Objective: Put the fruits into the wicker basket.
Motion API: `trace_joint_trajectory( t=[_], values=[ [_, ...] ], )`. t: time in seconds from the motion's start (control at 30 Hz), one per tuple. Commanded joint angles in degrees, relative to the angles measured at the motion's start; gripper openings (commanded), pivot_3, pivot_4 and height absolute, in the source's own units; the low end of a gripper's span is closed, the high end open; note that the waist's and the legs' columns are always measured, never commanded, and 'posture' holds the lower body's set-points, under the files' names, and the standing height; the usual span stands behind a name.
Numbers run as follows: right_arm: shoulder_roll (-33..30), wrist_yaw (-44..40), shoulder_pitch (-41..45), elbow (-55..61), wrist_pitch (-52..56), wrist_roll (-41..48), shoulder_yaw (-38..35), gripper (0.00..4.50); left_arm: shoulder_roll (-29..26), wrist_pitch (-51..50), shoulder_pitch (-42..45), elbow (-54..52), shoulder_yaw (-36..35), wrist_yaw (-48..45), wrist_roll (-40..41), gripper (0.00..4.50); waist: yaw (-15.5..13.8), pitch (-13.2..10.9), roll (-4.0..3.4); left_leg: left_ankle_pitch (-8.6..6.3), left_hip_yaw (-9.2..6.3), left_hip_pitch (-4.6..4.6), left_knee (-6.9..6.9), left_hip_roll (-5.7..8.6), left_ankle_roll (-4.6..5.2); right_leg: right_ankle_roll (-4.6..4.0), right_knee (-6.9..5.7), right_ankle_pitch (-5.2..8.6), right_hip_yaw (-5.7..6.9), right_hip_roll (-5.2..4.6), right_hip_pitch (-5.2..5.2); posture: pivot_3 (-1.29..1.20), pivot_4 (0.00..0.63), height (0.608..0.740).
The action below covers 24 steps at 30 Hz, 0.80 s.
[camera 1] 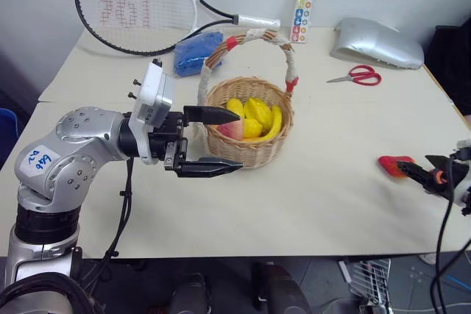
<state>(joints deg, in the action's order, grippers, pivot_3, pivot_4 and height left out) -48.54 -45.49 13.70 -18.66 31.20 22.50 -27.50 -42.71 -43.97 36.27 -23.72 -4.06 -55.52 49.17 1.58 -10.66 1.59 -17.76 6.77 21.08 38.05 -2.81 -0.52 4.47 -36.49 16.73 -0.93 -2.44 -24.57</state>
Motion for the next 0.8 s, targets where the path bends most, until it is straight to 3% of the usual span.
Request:
trace_joint_trajectory(
  t=[0.03,0.23,0.33,0.5,0.67,0.8],
  values=[
    [-0.06,0.58,4.58,-7.81,-3.7,-2.61,2.91,4.49,-1.13,-0.11,-0.69,-2.29,-2.08,1.05,0.7,4.5,0.02,-0.01,-0.01,0.0,0.0,0.0,0.0,0.0,0.0,0.01,0.02,0.0,0.0,0.0,0.0,0.0,0.15,0.74],
    [0.48,1.3,7.28,-13.78,-5.58,-4.16,6.17,4.49,-1.83,-1.35,-0.51,-3.01,-3.86,2.68,2.36,4.5,0.09,-0.01,-0.01,0.0,0.02,0.01,0.01,-0.01,0.0,0.01,0.02,0.0,-0.02,-0.04,0.01,0.0,0.15,0.74],
    [1.38,-0.41,7.03,-10.84,-4.93,-0.42,4.23,3.89,-2.22,-1.62,-0.48,-2.94,-4.34,3.18,2.23,4.5,0.11,0.0,-0.01,0.0,0.03,-0.01,0.03,-0.01,-0.01,0.02,-0.01,-0.01,-0.02,-0.03,0.02,0.0,0.15,0.74],
    [3.21,-6.76,4.19,8.97,7.59,15.42,-0.4,2.26,-2.81,-2.33,-1.34,-2.01,-6.77,4.64,3.06,4.5,0.25,-0.07,-0.18,0.01,0.06,0.0,0.0,-0.13,-0.04,0.03,-0.05,-0.01,-0.06,-0.01,-0.03,0.0,0.15,0.74],
    [6.14,-6.49,5.13,27.82,17.1,26.65,4.98,2.2,-5.05,-2.3,-3.91,-1.25,-10.09,4.67,2.83,4.5,0.22,-0.07,-0.18,-0.04,0.06,-0.05,0.03,-0.5,-0.18,0.03,-0.07,-0.01,-0.04,0.05,-0.02,0.0,0.15,0.74],
    [12.91,0.94,14.09,34.83,18.67,26.18,14.12,2.2,-6.09,-2.61,-4.18,-1.31,-11.23,4.99,3.64,4.5,0.28,-0.07,-0.17,-0.05,0.06,-0.01,0.04,-0.5,-0.17,-0.01,-0.07,0.0,0.0,0.05,-0.05,0.0,0.15,0.74]
  ],
)
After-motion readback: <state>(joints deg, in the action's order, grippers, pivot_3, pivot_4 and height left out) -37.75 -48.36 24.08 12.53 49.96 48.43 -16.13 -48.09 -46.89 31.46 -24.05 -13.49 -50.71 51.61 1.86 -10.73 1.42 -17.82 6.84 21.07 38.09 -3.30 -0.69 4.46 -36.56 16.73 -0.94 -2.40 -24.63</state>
